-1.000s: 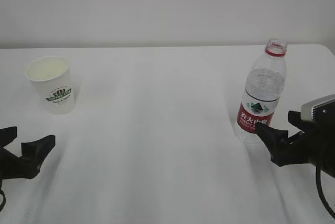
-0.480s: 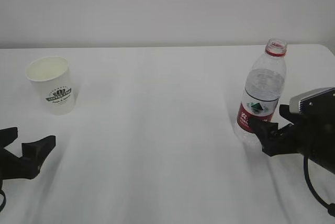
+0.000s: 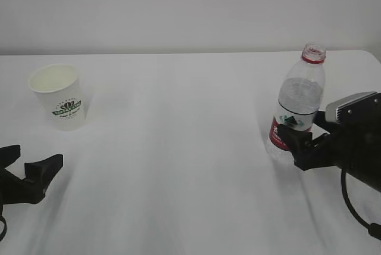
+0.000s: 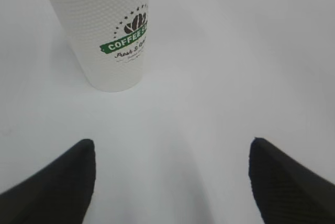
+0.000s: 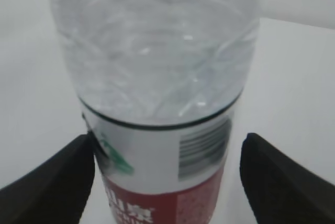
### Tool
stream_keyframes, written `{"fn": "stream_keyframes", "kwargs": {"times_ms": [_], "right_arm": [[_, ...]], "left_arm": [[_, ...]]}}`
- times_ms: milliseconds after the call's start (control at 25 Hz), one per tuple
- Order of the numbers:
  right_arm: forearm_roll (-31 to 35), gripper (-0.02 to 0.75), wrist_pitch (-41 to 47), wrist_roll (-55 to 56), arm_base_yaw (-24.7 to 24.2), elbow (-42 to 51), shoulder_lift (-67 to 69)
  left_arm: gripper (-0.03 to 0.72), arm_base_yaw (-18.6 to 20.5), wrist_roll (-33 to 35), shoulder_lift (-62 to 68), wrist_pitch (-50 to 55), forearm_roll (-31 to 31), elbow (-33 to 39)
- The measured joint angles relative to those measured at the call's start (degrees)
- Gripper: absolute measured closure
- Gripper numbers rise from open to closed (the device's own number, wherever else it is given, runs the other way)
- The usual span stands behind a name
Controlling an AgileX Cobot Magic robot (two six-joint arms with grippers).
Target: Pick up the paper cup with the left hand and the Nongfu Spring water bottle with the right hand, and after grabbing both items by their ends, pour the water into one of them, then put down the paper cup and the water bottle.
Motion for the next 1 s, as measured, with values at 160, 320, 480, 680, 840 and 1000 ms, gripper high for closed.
{"fn": "stream_keyframes", "kwargs": {"times_ms": [160,320,480,680,840,1000], "right_arm": [[-0.46,0.079,0.0,0.0,0.0,-0.65,0.0],[-0.89,0.079,0.0,0.1,0.0,-1.43,0.14],[-1.8,0.079,-0.04,0.3,0.0,-2.99,1.73],[-3.02,0.079,-0.04,1.15,0.0,-4.56,3.01],[-3.49,0.08,-0.04,1.15,0.0,-5.32,3.12],[-3.83,0.113,-0.04,1.15,0.0,-5.41,3.12]], "left_arm": [[0.025,0.0,0.0,0.0,0.0,0.0,0.0],[0.029,0.0,0.0,0.0,0.0,0.0,0.0],[0.035,0.0,0.0,0.0,0.0,0.0,0.0],[0.039,0.0,0.0,0.0,0.0,0.0,0.0],[0.046,0.0,0.0,0.0,0.0,0.0,0.0],[0.053,0.0,0.0,0.0,0.0,0.0,0.0]]}}
